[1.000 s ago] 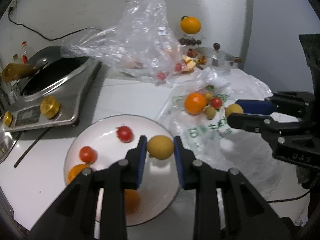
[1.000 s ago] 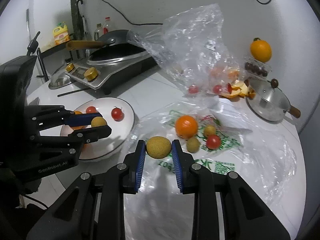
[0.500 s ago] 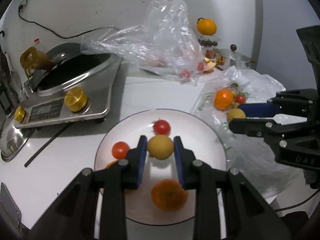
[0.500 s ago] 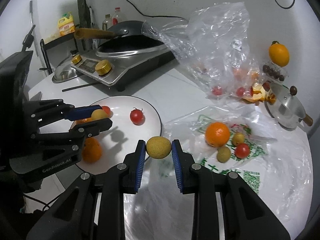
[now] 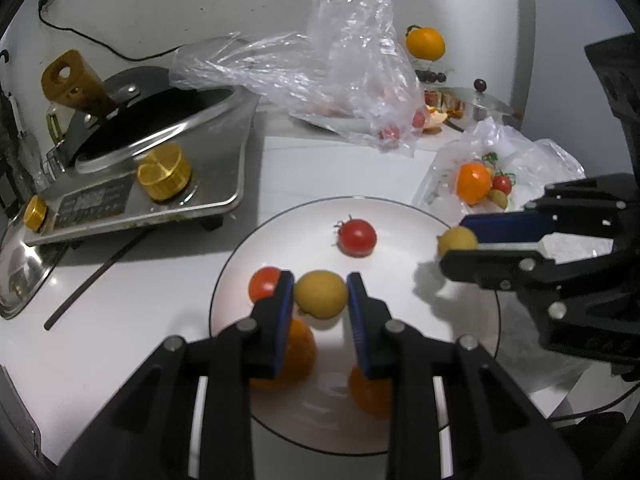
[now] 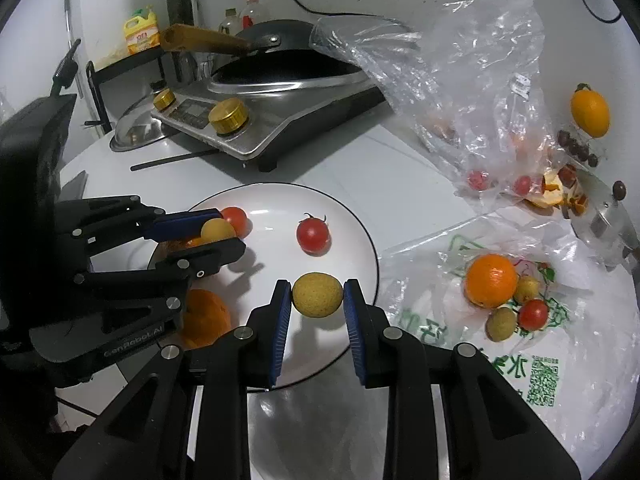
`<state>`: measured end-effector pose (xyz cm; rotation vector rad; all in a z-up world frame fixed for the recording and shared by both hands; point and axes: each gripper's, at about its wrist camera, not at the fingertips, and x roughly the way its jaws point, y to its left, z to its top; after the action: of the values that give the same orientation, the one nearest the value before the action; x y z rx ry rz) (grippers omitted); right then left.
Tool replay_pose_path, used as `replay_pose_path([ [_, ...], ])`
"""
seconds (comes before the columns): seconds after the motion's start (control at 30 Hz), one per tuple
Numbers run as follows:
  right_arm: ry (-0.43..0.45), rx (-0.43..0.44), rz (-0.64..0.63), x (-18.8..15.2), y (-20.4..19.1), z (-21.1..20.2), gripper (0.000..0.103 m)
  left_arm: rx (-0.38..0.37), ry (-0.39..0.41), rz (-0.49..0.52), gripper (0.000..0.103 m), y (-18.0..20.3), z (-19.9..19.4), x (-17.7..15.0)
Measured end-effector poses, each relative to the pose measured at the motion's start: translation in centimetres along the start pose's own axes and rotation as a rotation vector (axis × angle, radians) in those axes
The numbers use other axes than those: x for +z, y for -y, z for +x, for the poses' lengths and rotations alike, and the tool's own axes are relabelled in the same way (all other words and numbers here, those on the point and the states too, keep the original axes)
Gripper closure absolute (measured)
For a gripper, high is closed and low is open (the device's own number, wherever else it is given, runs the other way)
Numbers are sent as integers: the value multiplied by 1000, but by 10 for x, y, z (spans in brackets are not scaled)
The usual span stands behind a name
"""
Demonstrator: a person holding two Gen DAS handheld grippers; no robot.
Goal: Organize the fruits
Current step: 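Lower the yellow fruits onto the plate and open both grippers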
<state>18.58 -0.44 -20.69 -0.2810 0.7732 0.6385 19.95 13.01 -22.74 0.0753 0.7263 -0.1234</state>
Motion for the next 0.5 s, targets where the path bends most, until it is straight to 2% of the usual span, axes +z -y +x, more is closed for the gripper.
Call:
replay_pose_path([
  [0.2, -3, 6, 10, 1, 1, 6, 74, -29, 3, 20, 75, 2, 2, -1],
  [0.5, -18, 30, 30, -1, 3, 17, 74, -53, -1, -4, 74, -5, 1, 2],
])
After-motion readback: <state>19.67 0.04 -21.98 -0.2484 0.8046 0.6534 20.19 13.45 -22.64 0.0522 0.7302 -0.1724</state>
